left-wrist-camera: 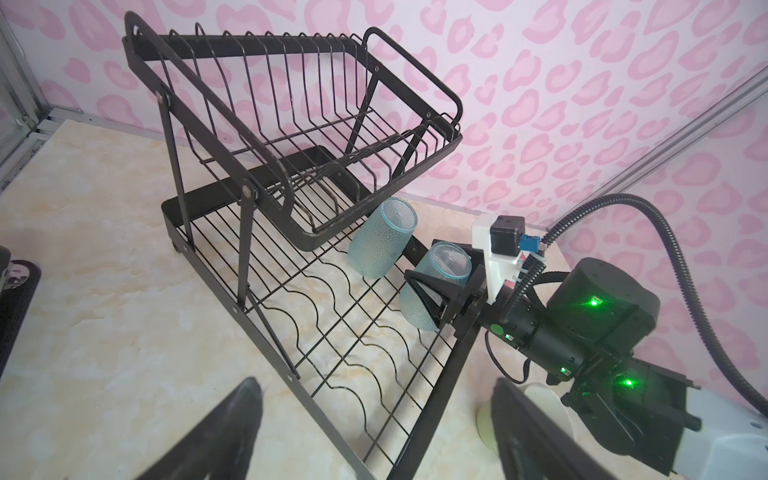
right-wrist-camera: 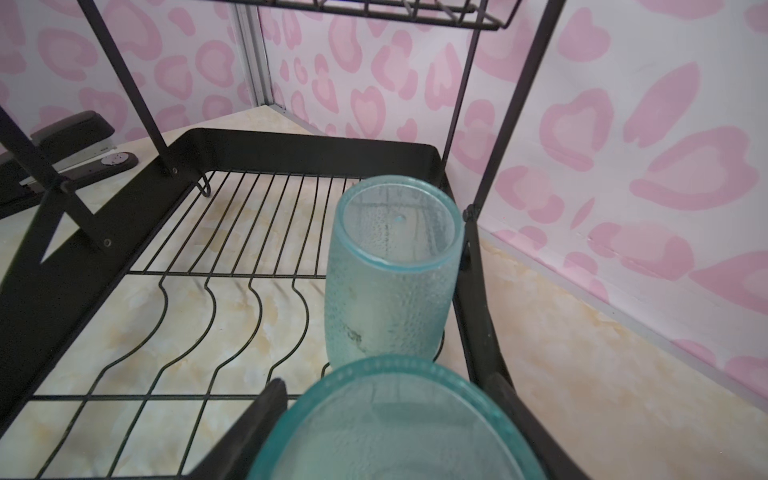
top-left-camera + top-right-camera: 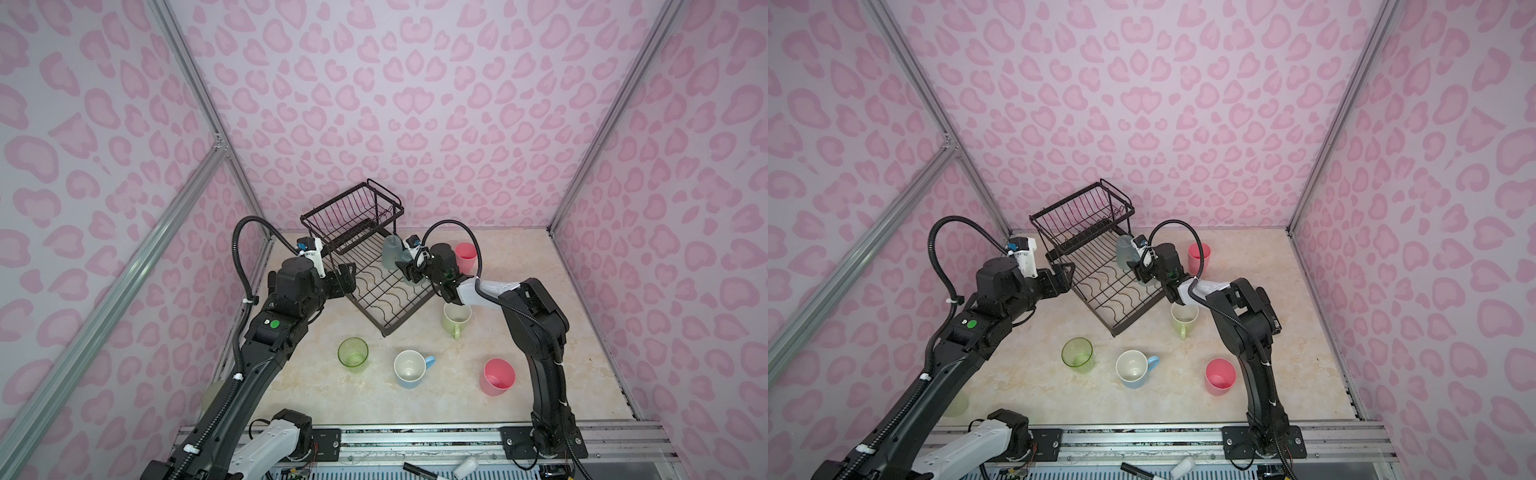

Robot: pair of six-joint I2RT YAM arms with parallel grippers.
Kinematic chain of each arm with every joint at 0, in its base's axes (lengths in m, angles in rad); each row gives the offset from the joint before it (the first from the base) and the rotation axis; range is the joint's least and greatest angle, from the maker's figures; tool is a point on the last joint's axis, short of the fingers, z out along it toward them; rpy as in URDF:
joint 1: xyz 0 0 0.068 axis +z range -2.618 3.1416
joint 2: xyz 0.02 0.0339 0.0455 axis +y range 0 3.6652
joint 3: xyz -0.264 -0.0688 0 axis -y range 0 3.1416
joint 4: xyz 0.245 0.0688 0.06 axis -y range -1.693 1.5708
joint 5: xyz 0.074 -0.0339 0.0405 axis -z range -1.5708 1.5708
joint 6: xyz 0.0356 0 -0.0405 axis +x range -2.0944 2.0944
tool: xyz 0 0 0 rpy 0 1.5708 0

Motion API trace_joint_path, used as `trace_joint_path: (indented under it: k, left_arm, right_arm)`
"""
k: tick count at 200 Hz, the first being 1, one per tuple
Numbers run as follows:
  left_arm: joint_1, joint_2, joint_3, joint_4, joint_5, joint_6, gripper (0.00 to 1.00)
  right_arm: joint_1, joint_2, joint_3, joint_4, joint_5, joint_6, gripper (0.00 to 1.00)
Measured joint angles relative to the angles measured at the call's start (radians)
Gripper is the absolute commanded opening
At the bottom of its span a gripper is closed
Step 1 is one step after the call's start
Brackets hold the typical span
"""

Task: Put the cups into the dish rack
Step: 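Lower the teal cup into the lower tier beside the first cup with the right gripper, then open the right gripper and draw back while the left gripper reaches toward the green cup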

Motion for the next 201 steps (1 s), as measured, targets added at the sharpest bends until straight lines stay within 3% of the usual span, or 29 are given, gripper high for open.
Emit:
trace_joint_path:
  k: [78, 201]
  left_arm:
    - [0.006, 0.027, -0.012, 0.001, 0.000, 0.001, 0.88]
    - [0.010, 0.039, -0.023, 0.005, 0.004, 0.001, 0.87]
  right_arm:
    - [-0.003, 0.050, 0.021, 0.058, 0.023, -0.019, 0.66]
    - [-0.006, 0.037, 0.000, 0.077, 0.042, -0.023, 0.91]
